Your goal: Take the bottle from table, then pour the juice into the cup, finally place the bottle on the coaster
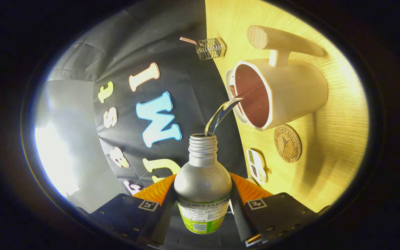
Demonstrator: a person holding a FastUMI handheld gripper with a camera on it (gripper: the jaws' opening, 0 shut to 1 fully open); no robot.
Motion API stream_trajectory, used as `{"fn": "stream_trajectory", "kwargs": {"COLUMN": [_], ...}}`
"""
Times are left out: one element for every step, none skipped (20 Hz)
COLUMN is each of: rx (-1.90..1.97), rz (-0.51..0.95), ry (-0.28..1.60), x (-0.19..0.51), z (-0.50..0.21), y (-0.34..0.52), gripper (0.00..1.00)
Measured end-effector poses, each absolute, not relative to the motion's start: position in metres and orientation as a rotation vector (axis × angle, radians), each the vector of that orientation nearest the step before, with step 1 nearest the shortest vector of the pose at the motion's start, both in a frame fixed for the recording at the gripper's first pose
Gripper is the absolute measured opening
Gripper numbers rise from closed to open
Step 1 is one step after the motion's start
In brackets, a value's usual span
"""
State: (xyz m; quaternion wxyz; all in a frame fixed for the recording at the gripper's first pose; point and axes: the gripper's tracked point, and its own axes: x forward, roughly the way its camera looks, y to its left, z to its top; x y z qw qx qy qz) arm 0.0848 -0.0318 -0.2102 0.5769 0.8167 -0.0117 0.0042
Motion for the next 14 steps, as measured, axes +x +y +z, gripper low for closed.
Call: {"fn": "stream_trajectory", "kwargs": {"rx": [1.915,1.922,1.931,1.943,1.951,1.955,1.96,1.968,1.974,1.976,1.978,1.981,1.989,1.997], "rz": [0.009,0.009,0.011,0.01,0.012,0.011,0.012,0.015,0.018,0.017,0.015,0.015,0.015,0.017], "ry": [-0.025,-0.026,-0.031,-0.035,-0.036,-0.035,-0.039,-0.043,-0.046,-0.047,-0.05,-0.054,-0.059,-0.062], "x": [0.085,0.085,0.086,0.085,0.085,0.085,0.086,0.085,0.085,0.085,0.085,0.084,0.084,0.084], "z": [-0.211,-0.209,-0.209,-0.209,-0.209,-0.208,-0.208,-0.207,-0.205,-0.205,-0.205,-0.203,-0.2,-0.198], "y": [-0.031,-0.031,-0.032,-0.032,-0.031,-0.031,-0.031,-0.031,-0.032,-0.031,-0.032,-0.032,-0.033,-0.032], "gripper": [0.77,0.77,0.77,0.77,0.77,0.77,0.77,0.77,0.77,0.77,0.77,0.77,0.77,0.77]}}
